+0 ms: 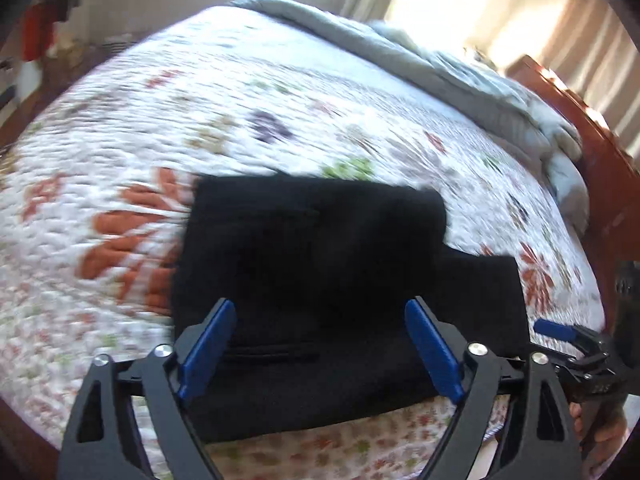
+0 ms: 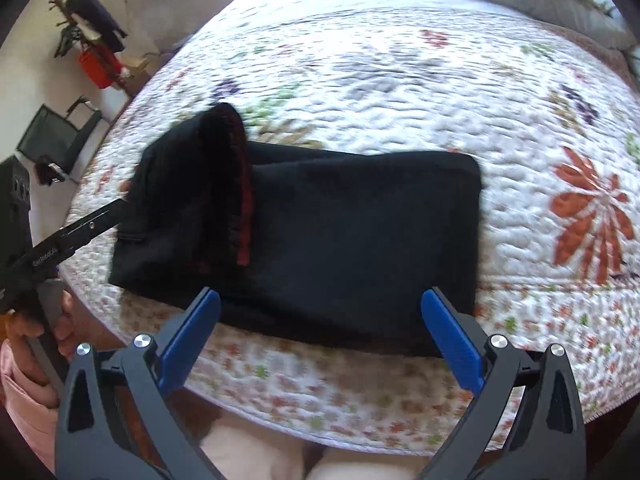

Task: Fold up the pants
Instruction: 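Lower the folded end onto the stack and open the left gripper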

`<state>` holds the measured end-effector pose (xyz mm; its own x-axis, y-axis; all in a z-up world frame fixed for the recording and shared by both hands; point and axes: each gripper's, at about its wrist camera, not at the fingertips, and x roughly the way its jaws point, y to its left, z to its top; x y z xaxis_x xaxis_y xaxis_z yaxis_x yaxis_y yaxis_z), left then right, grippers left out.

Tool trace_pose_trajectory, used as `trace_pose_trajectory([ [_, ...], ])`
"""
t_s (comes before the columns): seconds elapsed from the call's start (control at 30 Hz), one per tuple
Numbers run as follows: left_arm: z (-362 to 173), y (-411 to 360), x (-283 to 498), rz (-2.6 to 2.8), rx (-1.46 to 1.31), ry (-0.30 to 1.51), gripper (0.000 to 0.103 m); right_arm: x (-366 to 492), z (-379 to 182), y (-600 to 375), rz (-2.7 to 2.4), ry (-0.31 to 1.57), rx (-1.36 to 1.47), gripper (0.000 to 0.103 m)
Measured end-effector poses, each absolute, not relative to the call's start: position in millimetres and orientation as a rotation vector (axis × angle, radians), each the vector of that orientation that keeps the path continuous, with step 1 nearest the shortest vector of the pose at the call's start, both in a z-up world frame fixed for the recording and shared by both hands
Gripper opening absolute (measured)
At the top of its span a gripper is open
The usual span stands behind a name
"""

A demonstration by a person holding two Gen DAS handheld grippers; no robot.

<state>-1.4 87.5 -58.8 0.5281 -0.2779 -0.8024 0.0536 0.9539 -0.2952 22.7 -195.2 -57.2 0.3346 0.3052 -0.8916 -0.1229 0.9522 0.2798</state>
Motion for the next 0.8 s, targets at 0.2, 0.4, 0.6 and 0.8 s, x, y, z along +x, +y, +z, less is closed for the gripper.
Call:
trace_pose_trajectory([
  [0.2, -81, 134, -6, -0.054, -0.289, 1.096, 0.093, 46, -61, -156, 0.365, 1.270, 0.189, 0.100],
  [0.4, -98, 140, -5, -0.076, -0.285, 1.156, 0.093, 66, -78, -132, 0.356, 1.348, 0.170, 0.100],
  [0.6, -106, 145, -4, -0.078, -0.290, 1.174, 0.093, 86, -112, -124, 0.391, 1.432, 0.251, 0.101],
  [0.8, -114, 154, -3, -0.073, -0.330, 1.183, 0.095, 90, -119, -121, 0.420, 1.407, 0.274, 0.101],
])
